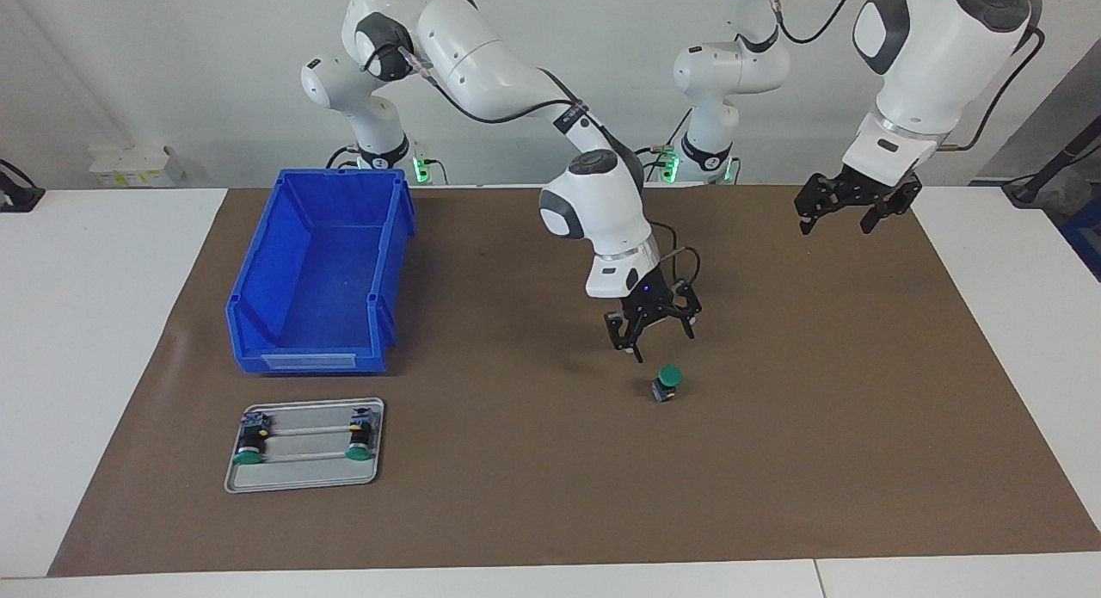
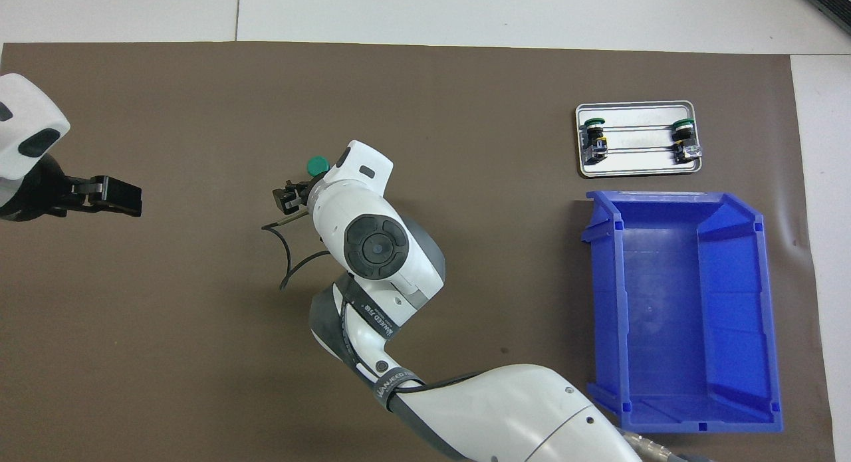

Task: Place and press button with both arms
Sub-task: 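Reach the right gripper to the green-capped button and grasp it, then lift the button with the right gripper and carry it toward the bin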

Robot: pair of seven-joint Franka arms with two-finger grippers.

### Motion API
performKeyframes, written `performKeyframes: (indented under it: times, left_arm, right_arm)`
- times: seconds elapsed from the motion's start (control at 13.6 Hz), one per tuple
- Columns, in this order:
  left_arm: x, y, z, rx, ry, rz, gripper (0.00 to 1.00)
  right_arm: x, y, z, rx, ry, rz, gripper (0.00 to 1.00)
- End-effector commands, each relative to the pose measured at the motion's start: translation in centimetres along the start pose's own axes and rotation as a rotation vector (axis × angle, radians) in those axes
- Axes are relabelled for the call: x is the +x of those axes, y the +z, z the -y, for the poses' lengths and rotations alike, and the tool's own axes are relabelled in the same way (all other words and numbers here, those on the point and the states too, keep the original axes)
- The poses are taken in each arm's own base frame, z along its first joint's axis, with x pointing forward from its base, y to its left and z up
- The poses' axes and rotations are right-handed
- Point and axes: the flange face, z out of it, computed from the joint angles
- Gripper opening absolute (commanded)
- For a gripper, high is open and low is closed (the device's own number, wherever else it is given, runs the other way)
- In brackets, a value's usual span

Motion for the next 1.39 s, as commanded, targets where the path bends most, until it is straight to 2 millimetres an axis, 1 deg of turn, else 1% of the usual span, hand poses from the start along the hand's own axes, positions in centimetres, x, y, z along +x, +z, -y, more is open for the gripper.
performKeyframes:
  times: [0.0,0.07,0.15,0.22,0.29,0.44,0.51,0.59,0.73,0.81,0.88,0.95,1.03,1.1,1.17,1.25,1.32]
  left_arm:
    - [0.0,0.3,0.2,0.006,-0.027,-0.011,0.99]
    - [0.0,0.2,0.5,0.006,-0.031,-0.014,0.99]
    - [0.1,0.2,0.7,0.006,-0.036,-0.016,0.99]
    - [0.1,0.2,0.8,0.006,-0.038,-0.016,0.99]
    - [0.1,0.2,0.8,0.006,-0.038,-0.016,0.99]
    - [0.1,0.2,0.8,0.004,-0.047,-0.019,0.99]
    - [0.1,0.3,0.7,0.001,-0.079,-0.020,0.99]
    - [0.1,0.2,0.6,-0.015,-0.118,-0.020,0.99]
    - [0.1,0.2,0.5,-0.026,-0.121,-0.020,0.99]
    - [0.1,0.2,0.5,-0.027,-0.118,-0.020,0.99]
    - [0.1,0.1,0.5,-0.026,-0.115,-0.022,0.99]
    - [0.1,0.1,0.5,-0.026,-0.114,-0.022,0.99]
    - [0.1,0.1,0.5,-0.026,-0.114,-0.022,0.99]
    - [0.1,0.1,0.5,-0.026,-0.114,-0.022,0.99]
    - [0.1,0.1,0.5,-0.028,-0.115,-0.022,0.99]
    - [0.1,0.1,0.5,-0.026,-0.116,-0.022,0.99]
    - [0.1,0.1,0.5,-0.028,-0.116,-0.022,0.99]
  right_arm:
    - [0.5,1.6,-1.4,-0.028,-0.051,-0.050,1.00]
    - [0.7,2.0,-1.7,-0.026,-0.053,-0.064,1.00]
    - [1.4,2.0,-1.8,-0.023,-0.053,-0.080,1.00]
    - [1.3,2.4,-1.5,-0.021,-0.055,-0.080,1.00]
    - [0.6,3.4,-1.4,-0.023,-0.058,-0.071,1.00]
    - [0.2,5.0,-0.8,-0.021,-0.066,-0.071,1.00]
    - [-0.4,5.9,-0.7,-0.021,-0.066,-0.063,1.00]
    - [-0.2,5.8,-0.6,-0.023,-0.069,-0.062,0.98]
    - [-0.2,5.8,-0.9,-0.027,-0.069,-0.064,0.91]
    - [-0.1,5.8,-0.8,-0.027,-0.074,-0.067,0.85]
    - [-0.1,5.9,-0.8,-0.027,-0.074,-0.069,0.83]
    - [-0.1,5.9,-0.8,-0.025,-0.074,-0.073,0.75]
    - [-0.1,5.9,-0.9,-0.026,-0.075,-0.073,0.65]
    - [0.1,5.9,-1.3,-0.034,-0.078,-0.076,0.48]
    - [0.5,5.7,-1.5,-0.041,-0.087,-0.087,0.07]
    - [0.9,5.4,-1.3,-0.041,-0.085,-0.094,0.00]
    - [0.9,5.4,-1.4,-0.043,-0.085,-0.095,0.00]
